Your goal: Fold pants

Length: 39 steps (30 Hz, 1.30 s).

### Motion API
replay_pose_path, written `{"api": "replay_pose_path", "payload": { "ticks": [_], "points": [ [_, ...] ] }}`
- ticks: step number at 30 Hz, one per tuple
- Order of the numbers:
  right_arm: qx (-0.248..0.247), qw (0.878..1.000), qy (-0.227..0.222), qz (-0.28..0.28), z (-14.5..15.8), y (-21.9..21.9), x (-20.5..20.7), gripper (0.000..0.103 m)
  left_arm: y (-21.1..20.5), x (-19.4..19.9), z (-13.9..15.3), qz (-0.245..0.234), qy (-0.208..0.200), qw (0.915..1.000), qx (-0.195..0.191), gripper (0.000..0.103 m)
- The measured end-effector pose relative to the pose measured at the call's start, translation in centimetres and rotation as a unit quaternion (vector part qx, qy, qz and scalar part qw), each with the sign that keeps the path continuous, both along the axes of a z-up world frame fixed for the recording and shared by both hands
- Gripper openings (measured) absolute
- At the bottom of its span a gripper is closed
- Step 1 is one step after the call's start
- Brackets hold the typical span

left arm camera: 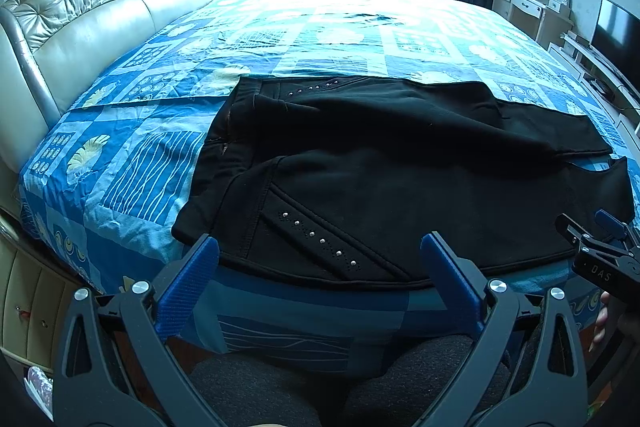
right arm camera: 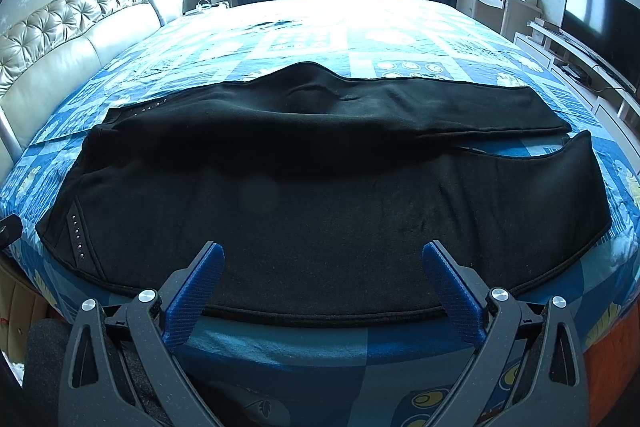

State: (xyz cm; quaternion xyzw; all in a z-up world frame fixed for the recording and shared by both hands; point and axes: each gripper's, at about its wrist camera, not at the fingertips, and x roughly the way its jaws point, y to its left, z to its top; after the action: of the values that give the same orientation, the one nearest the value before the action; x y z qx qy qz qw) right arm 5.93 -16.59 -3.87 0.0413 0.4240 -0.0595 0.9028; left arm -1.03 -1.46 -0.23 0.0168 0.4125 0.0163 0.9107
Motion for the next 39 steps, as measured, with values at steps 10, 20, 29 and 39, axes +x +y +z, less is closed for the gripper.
{"api": "replay_pose_path", "payload": {
  "ticks": [10,20,29,39],
  "points": [
    [0.000,1.000,0.002,0.001,-0.1,0.1,0.0,0.099,0.0,0.0,-0.2,0.001,0.003,1.0000,0.002,0.101],
    [0.000,1.000,0.004,0.002,-0.3,0.2,0.0,0.099,0.0,0.0,-0.3,0.002,0.004,1.0000,0.002,0.101],
    [0.021,1.000,-0.004,-0.003,0.6,-1.0,0.2,0.099,0.3,0.1,-0.3,0.003,-0.006,0.9999,0.016,0.101],
    [0.146,0.976,-0.102,-0.126,7.2,-16.0,-3.3,0.099,0.4,0.4,-0.4,-0.003,-0.009,0.9997,0.020,0.101]
  ]
}}
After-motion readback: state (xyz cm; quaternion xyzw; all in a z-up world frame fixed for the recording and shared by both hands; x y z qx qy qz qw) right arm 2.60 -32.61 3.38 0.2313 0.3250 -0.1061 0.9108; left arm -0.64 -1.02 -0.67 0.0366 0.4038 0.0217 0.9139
